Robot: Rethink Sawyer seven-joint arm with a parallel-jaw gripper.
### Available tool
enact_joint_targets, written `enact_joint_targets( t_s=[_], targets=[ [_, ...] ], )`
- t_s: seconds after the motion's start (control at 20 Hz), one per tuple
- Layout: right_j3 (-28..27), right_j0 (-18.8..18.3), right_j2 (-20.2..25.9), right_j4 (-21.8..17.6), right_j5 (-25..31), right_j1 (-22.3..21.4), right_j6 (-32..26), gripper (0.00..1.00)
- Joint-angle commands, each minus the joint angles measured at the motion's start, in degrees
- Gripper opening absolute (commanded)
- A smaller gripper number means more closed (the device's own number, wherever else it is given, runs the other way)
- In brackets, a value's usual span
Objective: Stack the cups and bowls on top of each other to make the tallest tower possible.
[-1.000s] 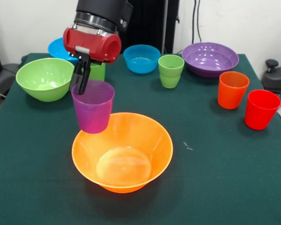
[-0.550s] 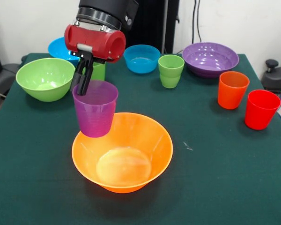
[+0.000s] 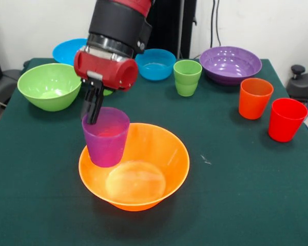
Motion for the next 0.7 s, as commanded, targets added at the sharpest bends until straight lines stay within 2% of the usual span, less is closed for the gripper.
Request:
enact_joint_targets(
  t_s=[0.05, 0.7],
  targets=[
    [-3.8, 2.6, 2.6, 2.9, -2.3, 6.0, 6.9, 0.0],
    [-4.2, 4.1, 1.3, 5.5, -1.1, 5.3, 6.9, 0.0]
  ],
)
